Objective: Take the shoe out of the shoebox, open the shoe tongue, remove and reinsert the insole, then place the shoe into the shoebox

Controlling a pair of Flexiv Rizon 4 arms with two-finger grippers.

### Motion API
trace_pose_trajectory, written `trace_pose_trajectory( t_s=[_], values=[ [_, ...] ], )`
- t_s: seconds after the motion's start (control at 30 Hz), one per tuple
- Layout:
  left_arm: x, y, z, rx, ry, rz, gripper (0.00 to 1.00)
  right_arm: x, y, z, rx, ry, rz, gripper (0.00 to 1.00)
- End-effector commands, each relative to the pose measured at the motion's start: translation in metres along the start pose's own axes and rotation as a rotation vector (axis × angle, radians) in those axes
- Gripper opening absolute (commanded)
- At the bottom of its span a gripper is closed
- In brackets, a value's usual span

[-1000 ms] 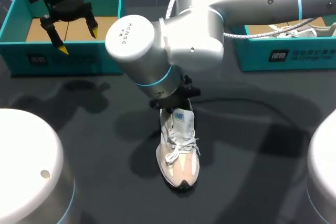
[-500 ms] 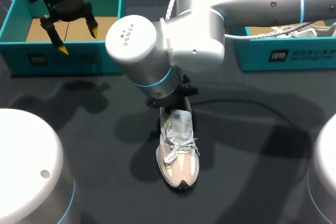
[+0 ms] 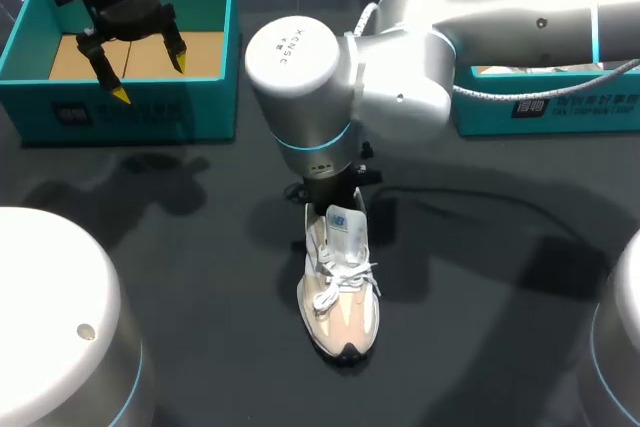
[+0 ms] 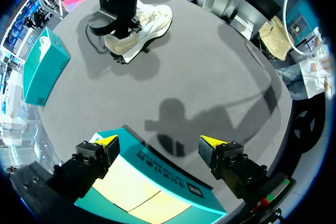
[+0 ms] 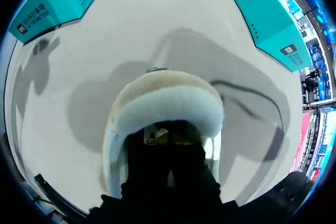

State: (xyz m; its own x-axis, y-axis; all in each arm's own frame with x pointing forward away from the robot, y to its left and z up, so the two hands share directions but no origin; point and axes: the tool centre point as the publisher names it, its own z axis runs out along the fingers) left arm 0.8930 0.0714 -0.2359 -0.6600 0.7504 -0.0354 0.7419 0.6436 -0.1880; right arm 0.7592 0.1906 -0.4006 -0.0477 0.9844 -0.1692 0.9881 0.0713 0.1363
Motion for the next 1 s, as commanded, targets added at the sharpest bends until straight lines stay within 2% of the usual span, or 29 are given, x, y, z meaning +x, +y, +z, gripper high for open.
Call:
trace_pose_trajectory(
  t_s=[0.03, 0.2, 0.4, 0.73, 0.8, 1.0],
  values=[
    [0.0, 0.0, 0.0, -0.002, 0.002, 0.0, 1.0, 0.0, -0.011, 0.015, 0.015, 0.034, 0.01, 0.0],
    [0.0, 0.0, 0.0, -0.002, 0.002, 0.0, 1.0, 0.0, -0.02, -0.002, 0.033, 0.04, 0.014, 0.0],
    [0.0, 0.0, 0.0, -0.002, 0.002, 0.0, 1.0, -0.001, -0.016, -0.032, 0.103, 0.058, 0.003, 0.0],
    [0.0, 0.0, 0.0, -0.002, 0.002, 0.0, 1.0, -0.008, -0.025, -0.043, 0.273, 0.139, 0.025, 0.0],
    [0.0, 0.0, 0.0, -0.002, 0.002, 0.0, 1.0, -0.008, -0.028, -0.042, 0.303, 0.158, 0.023, 0.11],
    [0.0, 0.0, 0.0, -0.002, 0.002, 0.0, 1.0, 0.001, -0.029, -0.045, 0.329, 0.162, 0.019, 0.16]
  ],
)
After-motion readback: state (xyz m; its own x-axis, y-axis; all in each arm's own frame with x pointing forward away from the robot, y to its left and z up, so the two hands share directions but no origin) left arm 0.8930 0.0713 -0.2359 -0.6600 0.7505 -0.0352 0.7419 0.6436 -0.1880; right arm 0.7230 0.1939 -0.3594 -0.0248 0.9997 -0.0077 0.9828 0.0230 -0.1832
